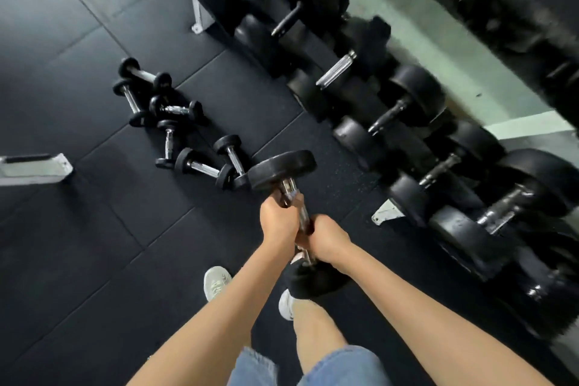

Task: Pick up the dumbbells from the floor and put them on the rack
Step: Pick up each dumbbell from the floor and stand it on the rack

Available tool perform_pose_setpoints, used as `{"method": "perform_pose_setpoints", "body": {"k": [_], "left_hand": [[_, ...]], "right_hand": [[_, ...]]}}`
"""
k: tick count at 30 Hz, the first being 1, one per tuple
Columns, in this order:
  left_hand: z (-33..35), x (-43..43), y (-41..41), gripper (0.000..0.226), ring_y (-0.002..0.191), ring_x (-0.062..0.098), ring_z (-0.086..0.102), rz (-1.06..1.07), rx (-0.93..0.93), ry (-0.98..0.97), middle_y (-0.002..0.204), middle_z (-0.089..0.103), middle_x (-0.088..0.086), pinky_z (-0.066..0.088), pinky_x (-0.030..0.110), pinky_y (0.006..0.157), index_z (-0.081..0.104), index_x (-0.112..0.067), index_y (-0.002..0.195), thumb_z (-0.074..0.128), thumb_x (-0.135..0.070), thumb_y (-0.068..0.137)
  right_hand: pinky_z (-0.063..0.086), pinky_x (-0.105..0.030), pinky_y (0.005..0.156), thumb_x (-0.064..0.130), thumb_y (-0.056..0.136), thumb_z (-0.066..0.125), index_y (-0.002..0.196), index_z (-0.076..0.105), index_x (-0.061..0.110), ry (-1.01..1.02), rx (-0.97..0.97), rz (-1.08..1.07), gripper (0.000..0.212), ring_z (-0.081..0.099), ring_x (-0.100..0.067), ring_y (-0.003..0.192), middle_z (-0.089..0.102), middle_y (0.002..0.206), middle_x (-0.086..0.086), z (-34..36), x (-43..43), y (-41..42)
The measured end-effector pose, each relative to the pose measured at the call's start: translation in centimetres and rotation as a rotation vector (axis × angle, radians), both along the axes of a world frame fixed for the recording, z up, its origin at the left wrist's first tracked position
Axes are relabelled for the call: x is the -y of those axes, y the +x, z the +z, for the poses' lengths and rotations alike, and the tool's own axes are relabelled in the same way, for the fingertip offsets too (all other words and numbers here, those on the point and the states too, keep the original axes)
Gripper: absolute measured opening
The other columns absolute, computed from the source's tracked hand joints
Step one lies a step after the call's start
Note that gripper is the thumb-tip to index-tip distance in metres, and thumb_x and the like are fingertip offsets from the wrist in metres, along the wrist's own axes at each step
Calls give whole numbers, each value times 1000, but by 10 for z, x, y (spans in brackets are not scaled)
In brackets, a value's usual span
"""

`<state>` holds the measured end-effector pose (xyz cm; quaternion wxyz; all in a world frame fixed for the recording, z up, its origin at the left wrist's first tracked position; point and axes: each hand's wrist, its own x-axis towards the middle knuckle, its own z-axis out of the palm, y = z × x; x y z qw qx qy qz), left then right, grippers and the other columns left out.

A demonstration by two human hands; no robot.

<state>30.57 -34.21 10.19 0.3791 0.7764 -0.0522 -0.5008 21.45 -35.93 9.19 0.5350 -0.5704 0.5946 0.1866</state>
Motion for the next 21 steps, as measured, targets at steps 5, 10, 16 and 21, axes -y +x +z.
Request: {"method": "perform_pose_setpoints", "body": {"k": [5,10,16,21], "left_hand": [[86,77,-23,10,72,14,58,-121,58,-73,69,57,-5,45,21,60,59,-13,79,65,-15,86],[137,141,-45,8,85,25,62,-182,92,-150,83,64,6,47,30,71,64,-8,86,65,-15,85],[155,249,-61,6,82,24,60,-412,115,-251,73,60,5,50,33,80,60,-8,84,58,-12,87],[153,347,-79,13,92,35,67,-615,111,-246,85,69,16,54,41,82,65,-5,82,62,-18,85]], "right_hand": [[54,-41,85,37,80,65,104,57,13,-95,13,-145,35,65,-25,93,68,98,-6,87,66,-21],[56,-43,84,42,75,62,99,67,16,-220,90,-195,37,68,-22,86,73,87,-2,131,120,-41],[56,-46,84,48,64,66,96,68,16,-314,135,-450,45,70,-25,86,74,89,-6,141,209,-56],[46,-28,61,30,81,63,66,59,23,-380,96,-647,17,60,-14,69,64,69,3,162,283,-64]]}}
